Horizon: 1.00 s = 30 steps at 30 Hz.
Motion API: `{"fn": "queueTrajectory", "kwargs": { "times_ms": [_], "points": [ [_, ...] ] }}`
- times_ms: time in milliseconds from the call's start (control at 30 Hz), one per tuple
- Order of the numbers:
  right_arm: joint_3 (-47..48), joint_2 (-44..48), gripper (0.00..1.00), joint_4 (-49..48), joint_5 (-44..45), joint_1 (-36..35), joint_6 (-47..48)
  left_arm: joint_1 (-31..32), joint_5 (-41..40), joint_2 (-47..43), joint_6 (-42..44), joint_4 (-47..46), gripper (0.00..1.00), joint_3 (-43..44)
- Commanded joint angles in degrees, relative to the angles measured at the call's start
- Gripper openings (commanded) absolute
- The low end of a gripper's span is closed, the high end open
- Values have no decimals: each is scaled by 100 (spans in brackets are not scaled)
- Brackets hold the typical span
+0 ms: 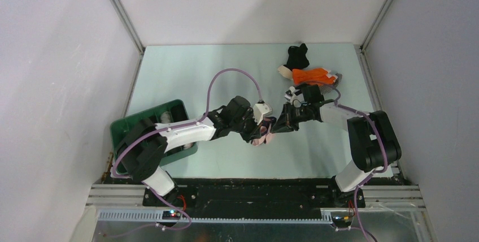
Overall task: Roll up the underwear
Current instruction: Flatten out the underwear at the center of the board.
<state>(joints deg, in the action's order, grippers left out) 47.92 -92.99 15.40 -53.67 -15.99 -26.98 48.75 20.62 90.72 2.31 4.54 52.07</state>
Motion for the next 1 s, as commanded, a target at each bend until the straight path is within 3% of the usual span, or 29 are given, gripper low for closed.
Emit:
{"fn": "queueTrajectory", "kwargs": {
  "times_ms": [0,233,367,667,967],
  "points": [
    [327,300,0,635,26,240,782,-44,-150,-333,514,484,0,341],
    [1918,943,0,3687,1058,399,4101,-377,-272,-1404,2090,1967,0,852],
    [2427,1305,0,4725,1671,370,4997,-451,-480,-1933,2570,2685,0,914],
    [2534,2604,0,5922,1966,333,5512,-463,-824,-2634,2638,3326,0,794],
    [2511,3820,0,7306,1183,161,6446,-442,-488,-3531,2667,3903,0,620]
  ]
}}
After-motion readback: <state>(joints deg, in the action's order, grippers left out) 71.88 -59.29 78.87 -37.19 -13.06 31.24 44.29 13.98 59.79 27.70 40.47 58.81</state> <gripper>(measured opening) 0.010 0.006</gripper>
